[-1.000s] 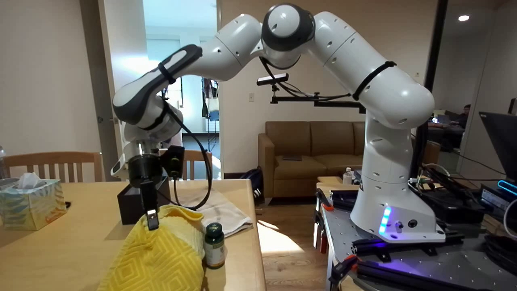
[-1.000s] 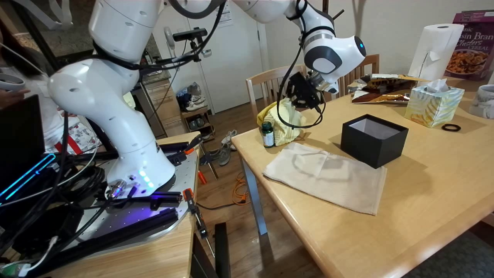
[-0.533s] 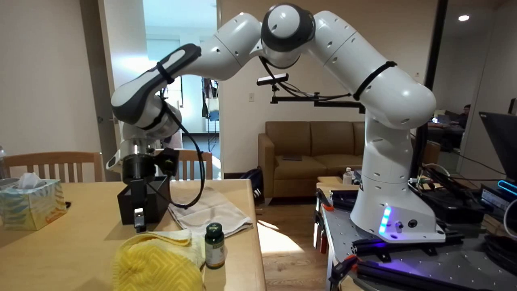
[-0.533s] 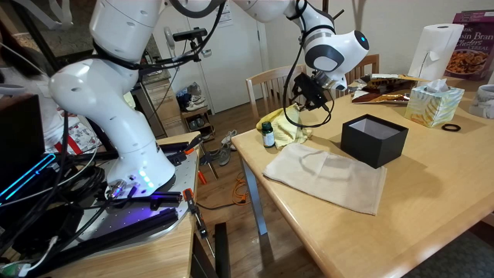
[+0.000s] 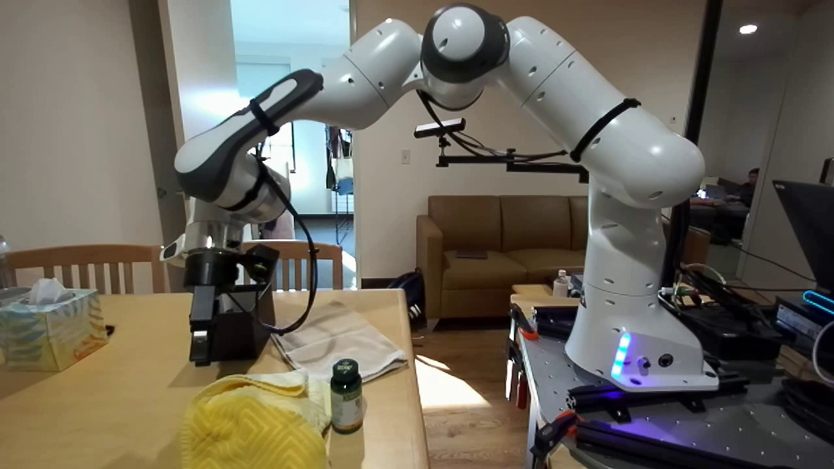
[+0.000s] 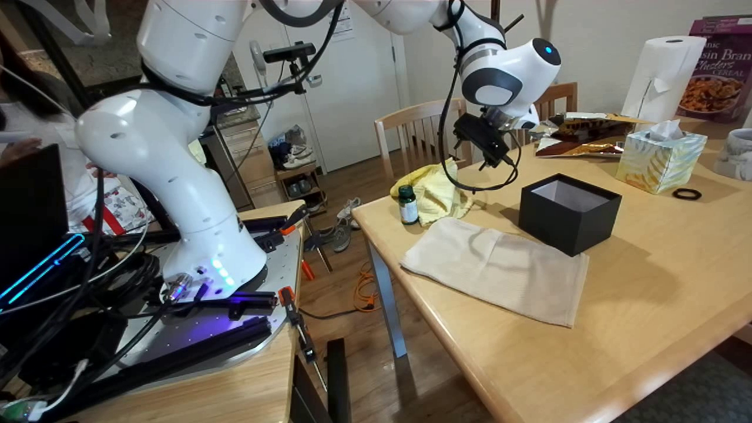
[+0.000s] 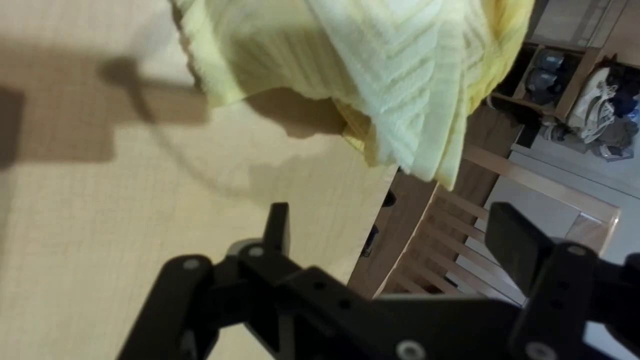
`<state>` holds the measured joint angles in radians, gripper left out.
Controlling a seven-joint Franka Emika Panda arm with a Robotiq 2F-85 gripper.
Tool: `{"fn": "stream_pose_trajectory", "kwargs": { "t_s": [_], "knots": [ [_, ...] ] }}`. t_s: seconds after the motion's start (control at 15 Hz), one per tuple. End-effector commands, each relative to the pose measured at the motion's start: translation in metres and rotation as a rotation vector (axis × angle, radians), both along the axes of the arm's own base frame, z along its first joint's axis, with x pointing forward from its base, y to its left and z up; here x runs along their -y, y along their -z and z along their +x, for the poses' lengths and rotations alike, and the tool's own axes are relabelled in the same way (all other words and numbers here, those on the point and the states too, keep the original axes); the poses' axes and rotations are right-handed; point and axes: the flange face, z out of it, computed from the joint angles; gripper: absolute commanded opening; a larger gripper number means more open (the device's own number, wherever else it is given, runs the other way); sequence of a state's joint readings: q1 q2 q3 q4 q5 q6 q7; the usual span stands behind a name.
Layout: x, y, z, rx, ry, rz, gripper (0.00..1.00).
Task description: Fold the towel.
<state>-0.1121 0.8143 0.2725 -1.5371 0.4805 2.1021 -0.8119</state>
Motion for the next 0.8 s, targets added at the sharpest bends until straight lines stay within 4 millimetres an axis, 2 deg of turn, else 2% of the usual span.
{"fn": "stream_pose_trajectory", "kwargs": {
  "t_s": [0.0,0.13,0.27,0.33,0.47,0.73],
  "knots": [
    [-0.008,0.009,-0.003,0.138,0.029,-0.012,1.00],
    [-0.012,0.019,0.001,0.190,0.078,0.043,1.00],
    [-0.026,0.025,0.005,0.185,0.152,0.149,1.00],
    [-0.024,0.020,0.003,0.163,0.113,0.062,1.00],
    [-0.031,0.026,0.002,0.159,0.134,0.107,1.00],
    [-0.028,0.026,0.003,0.159,0.144,0.116,1.00]
  ]
}}
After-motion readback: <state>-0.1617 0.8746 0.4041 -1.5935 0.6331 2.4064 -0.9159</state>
